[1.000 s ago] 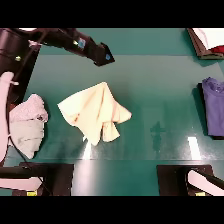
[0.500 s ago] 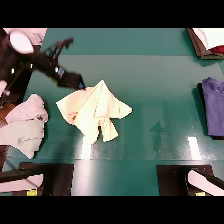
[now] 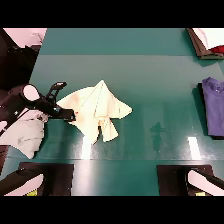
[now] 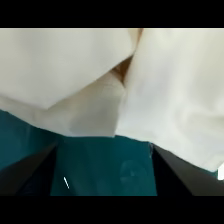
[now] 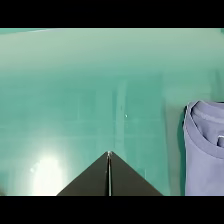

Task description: Fold the shirts.

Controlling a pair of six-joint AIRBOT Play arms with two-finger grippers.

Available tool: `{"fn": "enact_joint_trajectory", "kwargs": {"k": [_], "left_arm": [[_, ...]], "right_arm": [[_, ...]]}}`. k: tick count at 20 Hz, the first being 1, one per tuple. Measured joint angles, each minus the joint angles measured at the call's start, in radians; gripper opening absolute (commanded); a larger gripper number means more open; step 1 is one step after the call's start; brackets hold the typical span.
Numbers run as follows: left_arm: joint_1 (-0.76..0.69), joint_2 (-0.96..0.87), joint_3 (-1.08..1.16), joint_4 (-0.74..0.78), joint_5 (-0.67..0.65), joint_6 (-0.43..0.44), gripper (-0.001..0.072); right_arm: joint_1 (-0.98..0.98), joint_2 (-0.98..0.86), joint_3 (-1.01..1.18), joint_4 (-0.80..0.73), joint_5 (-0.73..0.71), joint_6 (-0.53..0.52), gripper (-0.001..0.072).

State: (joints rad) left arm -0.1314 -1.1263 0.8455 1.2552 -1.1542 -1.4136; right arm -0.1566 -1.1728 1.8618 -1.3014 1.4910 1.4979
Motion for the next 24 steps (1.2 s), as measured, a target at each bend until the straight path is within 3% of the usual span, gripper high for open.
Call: {"fn": "enact_joint_trajectory", "kwargs": {"k": [4, 5, 7, 8, 12, 17, 18, 19, 20, 24], "left_arm": [[0.0, -0.002, -0.033, 0.014, 0.089, -0.019, 0.0664], [0.0, -0.006, -0.037, 0.017, 0.1, -0.022, 0.0578], [0.0, -0.016, -0.042, 0.02, 0.123, -0.026, 0.0152], [0.0, -0.02, -0.043, 0.02, 0.131, -0.027, 0.0026], [0.0, -0.024, -0.022, 0.023, 0.136, -0.041, 0.0022], [0.0, 0.039, 0.147, 0.03, 0.061, -0.048, 0.0023], [0.0, 0.054, 0.182, 0.032, 0.05, -0.047, 0.0022], [0.0, 0.068, 0.214, 0.032, 0.04, -0.047, 0.0023], [0.0, 0.079, 0.236, 0.032, 0.03, -0.047, 0.0023], [0.0, 0.1, 0.28, 0.034, -0.021, -0.047, 0.0023]], "right_arm": [[0.0, 0.0, 0.0, 0.0, 0.026, 0.0, 0.0019], [0.0, 0.0, 0.0, 0.0, 0.033, 0.0, 0.0019], [0.0, 0.0, 0.0, 0.001, 0.043, 0.0, 0.0019], [0.0, 0.0, 0.0, 0.0, 0.048, 0.0, 0.0019], [0.0, 0.0, -0.004, 0.032, 0.069, 0.0, 0.002], [0.056, 0.0, -0.169, 0.349, 0.097, 0.0, 0.0042], [0.097, 0.0, -0.229, 0.393, 0.088, -0.003, 0.0247], [0.148, 0.0, -0.296, 0.426, 0.066, -0.008, 0.055], [0.216, 0.0, -0.376, 0.457, 0.032, -0.013, 0.0615], [0.545, -0.002, -0.706, 0.519, -0.244, -0.021, 0.0552]]}}
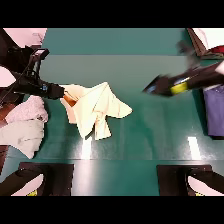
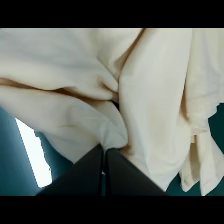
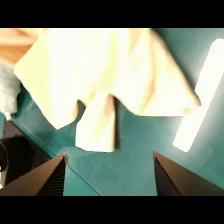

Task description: Fold the shirts.

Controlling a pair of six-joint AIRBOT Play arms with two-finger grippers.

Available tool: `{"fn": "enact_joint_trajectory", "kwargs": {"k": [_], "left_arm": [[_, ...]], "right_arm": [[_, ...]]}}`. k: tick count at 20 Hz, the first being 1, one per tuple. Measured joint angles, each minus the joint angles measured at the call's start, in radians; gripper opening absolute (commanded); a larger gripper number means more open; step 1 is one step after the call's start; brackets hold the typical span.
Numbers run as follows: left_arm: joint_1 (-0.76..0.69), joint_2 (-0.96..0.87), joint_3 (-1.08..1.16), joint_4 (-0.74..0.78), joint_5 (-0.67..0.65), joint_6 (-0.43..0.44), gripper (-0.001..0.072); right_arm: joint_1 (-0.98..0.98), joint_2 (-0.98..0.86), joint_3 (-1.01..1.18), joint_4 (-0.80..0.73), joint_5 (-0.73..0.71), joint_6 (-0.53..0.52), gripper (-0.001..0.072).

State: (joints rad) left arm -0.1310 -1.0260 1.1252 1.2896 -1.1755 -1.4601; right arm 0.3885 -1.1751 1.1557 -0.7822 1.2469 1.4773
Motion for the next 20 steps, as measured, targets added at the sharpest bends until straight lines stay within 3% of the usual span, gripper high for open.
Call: {"fn": "enact_joint_trajectory", "kwargs": {"k": [3, 6, 11, 19, 20], "left_arm": [[0.0, 0.005, 0.01, -0.001, -0.023, 0.002, 0.0023], [0.0, 0.007, 0.014, -0.003, -0.032, 0.002, 0.0023], [0.0, 0.007, 0.015, -0.003, -0.039, 0.002, 0.0023], [0.0, 0.007, 0.015, -0.003, -0.045, 0.002, 0.0023], [0.0, 0.007, 0.015, -0.003, -0.045, 0.002, 0.0023]], "right_arm": [[0.22, -0.034, -0.146, 0.035, -0.223, -0.003, 0.0552], [0.379, -0.121, -0.182, 0.119, -0.349, -0.025, 0.0552], [0.519, -0.294, -0.083, 0.187, -0.419, -0.061, 0.0552], [0.561, -0.492, 0.063, 0.211, -0.449, -0.049, 0.0544], [0.566, -0.51, 0.08, 0.211, -0.454, -0.048, 0.0389]]}}
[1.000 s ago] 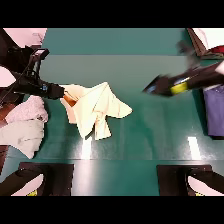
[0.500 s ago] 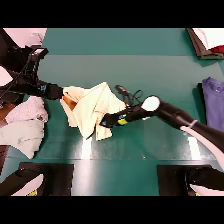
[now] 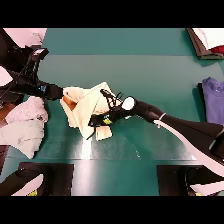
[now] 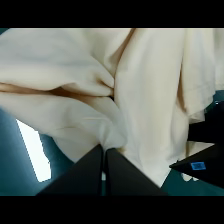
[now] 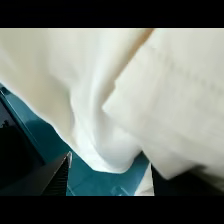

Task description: Fold the shirts.

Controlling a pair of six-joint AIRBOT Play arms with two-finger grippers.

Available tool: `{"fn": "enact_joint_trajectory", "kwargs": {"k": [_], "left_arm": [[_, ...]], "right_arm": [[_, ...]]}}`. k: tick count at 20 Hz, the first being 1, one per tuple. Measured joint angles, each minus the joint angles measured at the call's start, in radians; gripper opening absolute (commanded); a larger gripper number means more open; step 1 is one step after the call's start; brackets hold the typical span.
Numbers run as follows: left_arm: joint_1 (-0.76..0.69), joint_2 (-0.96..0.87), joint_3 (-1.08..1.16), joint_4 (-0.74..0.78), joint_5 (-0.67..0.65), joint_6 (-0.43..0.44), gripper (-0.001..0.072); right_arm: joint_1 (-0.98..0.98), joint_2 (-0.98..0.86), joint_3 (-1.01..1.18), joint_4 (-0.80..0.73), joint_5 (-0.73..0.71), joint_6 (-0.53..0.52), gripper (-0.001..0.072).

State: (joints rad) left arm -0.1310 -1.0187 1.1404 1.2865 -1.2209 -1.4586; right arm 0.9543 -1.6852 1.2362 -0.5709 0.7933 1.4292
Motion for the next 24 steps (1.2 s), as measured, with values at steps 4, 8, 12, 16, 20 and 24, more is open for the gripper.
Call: {"fn": "enact_joint_trajectory", "kwargs": {"k": [4, 8, 12, 16, 20, 24], "left_arm": [[0.0, 0.001, 0.0, 0.0, -0.001, 0.001, 0.0023], [0.0, 0.025, 0.055, 0.069, -0.009, 0.014, 0.0023], [0.0, 0.061, 0.233, 0.156, -0.036, 0.017, 0.0023], [0.0, 0.092, 0.447, 0.185, -0.048, 0.018, 0.0023], [0.0, 0.102, 0.652, 0.187, -0.051, 0.018, 0.0023], [0.0, 0.105, 0.84, 0.176, -0.047, 0.018, 0.0023]], "right_arm": [[0.011, -0.048, 0.077, -0.002, -0.019, 0.005, 0.0018], [-0.063, 0.029, 0.132, -0.079, -0.004, 0.017, 0.0017], [-0.249, 0.253, 0.148, -0.32, 0.073, 0.096, 0.0017], [-0.489, 0.504, 0.153, -0.492, 0.149, 0.152, 0.0017], [-0.708, 0.723, 0.154, -0.549, 0.173, 0.169, 0.0017], [-0.887, 0.895, 0.19, -0.566, 0.183, 0.175, 0.0017]]}}
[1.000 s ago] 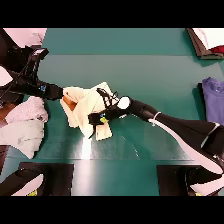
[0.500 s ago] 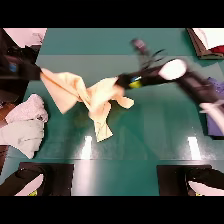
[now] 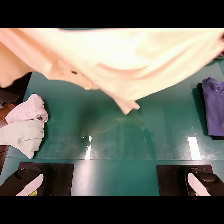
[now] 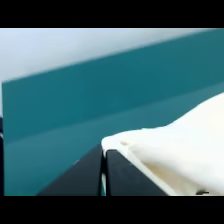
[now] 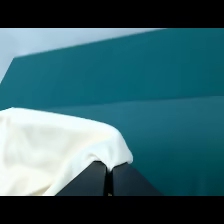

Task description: Fold the shirts.

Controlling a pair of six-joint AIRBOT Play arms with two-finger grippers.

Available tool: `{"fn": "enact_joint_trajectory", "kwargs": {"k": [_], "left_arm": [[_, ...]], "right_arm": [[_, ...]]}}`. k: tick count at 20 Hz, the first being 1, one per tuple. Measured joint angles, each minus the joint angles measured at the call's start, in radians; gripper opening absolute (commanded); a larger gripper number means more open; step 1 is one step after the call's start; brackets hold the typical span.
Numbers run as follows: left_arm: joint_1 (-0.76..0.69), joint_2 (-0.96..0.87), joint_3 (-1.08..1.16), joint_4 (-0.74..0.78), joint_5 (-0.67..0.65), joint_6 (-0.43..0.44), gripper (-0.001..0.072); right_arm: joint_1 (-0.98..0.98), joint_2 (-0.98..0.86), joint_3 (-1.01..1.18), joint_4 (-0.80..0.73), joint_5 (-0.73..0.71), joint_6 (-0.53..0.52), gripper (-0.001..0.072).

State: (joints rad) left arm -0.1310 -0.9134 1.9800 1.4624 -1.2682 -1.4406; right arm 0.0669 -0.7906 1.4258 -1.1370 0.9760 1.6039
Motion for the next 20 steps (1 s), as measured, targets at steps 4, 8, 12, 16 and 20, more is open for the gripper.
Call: {"fn": "enact_joint_trajectory", "kwargs": {"k": [4, 8, 12, 16, 20], "left_arm": [[0.0, 0.014, 0.107, -0.039, 0.003, -0.001, 0.0024], [0.0, 0.026, 0.102, -0.065, 0.005, -0.001, 0.0023], [0.0, 0.0, -0.09, -0.039, 0.004, 0.0, 0.0023], [0.0, -0.135, -0.313, -0.03, 0.041, 0.005, 0.0023], [0.0, -0.359, -0.397, -0.06, 0.089, 0.006, 0.0024]], "right_arm": [[-0.149, 0.094, 0.111, -0.006, 0.031, -0.006, 0.0017], [-0.274, 0.094, 0.249, -0.007, 0.169, -0.013, 0.0017], [-0.319, 0.004, 0.315, 0.013, 0.428, -0.015, 0.0017], [-0.252, -0.08, 0.19, 0.033, 0.604, -0.016, 0.0017], [-0.145, -0.123, -0.063, 0.035, 0.547, -0.016, 0.0017]]}}
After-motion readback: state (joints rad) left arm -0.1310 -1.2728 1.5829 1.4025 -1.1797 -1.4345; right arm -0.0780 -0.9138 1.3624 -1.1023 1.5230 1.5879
